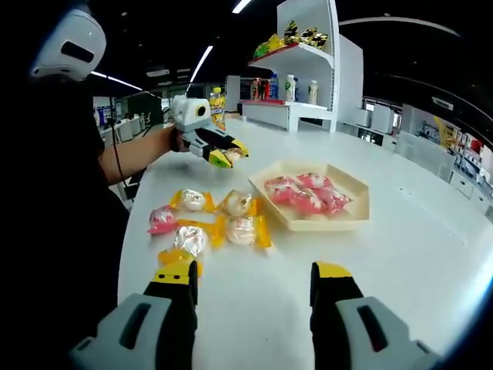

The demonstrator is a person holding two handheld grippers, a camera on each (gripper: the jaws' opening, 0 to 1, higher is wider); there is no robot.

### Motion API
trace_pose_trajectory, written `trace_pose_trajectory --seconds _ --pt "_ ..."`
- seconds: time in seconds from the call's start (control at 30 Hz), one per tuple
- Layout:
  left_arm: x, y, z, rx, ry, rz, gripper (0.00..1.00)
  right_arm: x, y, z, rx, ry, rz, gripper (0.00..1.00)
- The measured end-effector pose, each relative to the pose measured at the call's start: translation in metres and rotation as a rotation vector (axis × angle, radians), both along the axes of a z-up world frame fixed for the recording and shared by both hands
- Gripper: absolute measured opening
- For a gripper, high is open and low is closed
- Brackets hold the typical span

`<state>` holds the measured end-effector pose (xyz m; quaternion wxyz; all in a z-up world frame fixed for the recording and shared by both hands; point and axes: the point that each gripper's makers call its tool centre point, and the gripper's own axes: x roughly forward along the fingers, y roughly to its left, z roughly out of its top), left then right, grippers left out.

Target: Pick up the marshmallows scattered on the table and place them into the bowl on the table

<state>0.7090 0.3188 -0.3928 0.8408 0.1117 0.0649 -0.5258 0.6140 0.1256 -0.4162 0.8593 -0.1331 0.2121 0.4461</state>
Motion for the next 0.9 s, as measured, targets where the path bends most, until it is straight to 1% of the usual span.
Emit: trace_pose_trajectory --seconds 0.07,0.13,0.2,0.53,0.9 --pt "0.001 0.001 0.014 -0.073 -0.011 0.006 0.31 0.000 0.001 -0.001 -0.001 0.001 0.002 0.58" --pt "0.004 0.004 0.021 -0.103 -0.018 0.016 0.31 -0.001 0.001 -0.001 -0.001 0.001 0.002 0.58" --pt "0.005 0.005 0.023 -0.113 -0.014 0.018 0.31 -0.001 0.000 -0.001 0.001 0.002 0.001 0.57" --pt "0.007 0.004 0.024 -0.115 -0.033 0.028 0.31 -0.001 -0.002 -0.002 0.000 0.006 -0.004 0.57" --pt "0.008 0.003 0.026 -0.116 -0.036 0.028 0.31 -0.001 -0.003 -0.004 0.004 0.010 -0.010 0.57"
